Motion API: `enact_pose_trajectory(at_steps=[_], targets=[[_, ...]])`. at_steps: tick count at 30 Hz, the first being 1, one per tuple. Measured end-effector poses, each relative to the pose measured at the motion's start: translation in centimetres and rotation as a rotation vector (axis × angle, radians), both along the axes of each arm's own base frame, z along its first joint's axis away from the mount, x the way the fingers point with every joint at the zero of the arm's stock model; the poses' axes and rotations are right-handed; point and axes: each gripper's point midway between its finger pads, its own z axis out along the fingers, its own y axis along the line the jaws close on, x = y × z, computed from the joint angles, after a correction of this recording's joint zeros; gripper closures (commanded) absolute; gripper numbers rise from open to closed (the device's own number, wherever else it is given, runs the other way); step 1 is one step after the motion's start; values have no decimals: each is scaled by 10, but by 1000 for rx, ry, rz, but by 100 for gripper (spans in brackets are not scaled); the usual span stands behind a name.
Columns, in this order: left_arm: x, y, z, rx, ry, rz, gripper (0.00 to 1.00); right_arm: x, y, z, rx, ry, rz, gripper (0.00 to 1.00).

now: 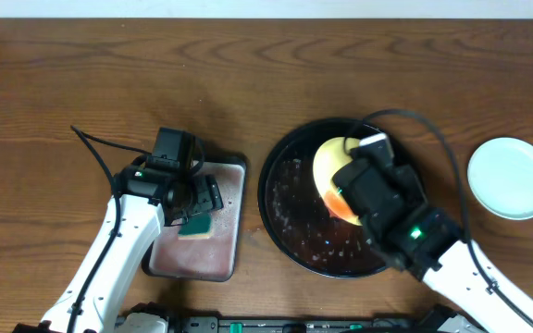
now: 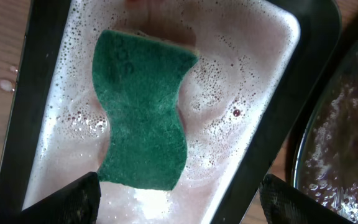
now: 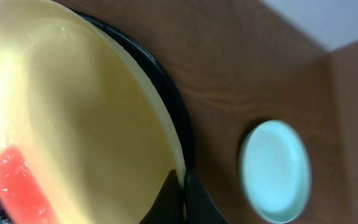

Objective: Clean dirty plates on tray and stack at the side
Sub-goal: 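Lift the yellow plate with the right gripper and tilt it upright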

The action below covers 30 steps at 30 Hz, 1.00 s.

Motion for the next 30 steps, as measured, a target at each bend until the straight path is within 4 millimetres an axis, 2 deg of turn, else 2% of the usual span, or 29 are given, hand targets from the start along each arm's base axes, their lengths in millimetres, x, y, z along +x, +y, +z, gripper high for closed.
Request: enact_pose_trajectory(at_steps=[5,11,17,30], targets=[[0,0,0,0,-1,0,18,-15,21,20,-153,-113,89,99],[0,0,0,0,-1,0,18,-26,40,45,-246,-254,148,99],[0,0,0,0,-1,0,17,-32,45,60,-293,-335,155,99],[0,0,0,0,-1,0,17,-32,42,68,-330,-372,142,99]])
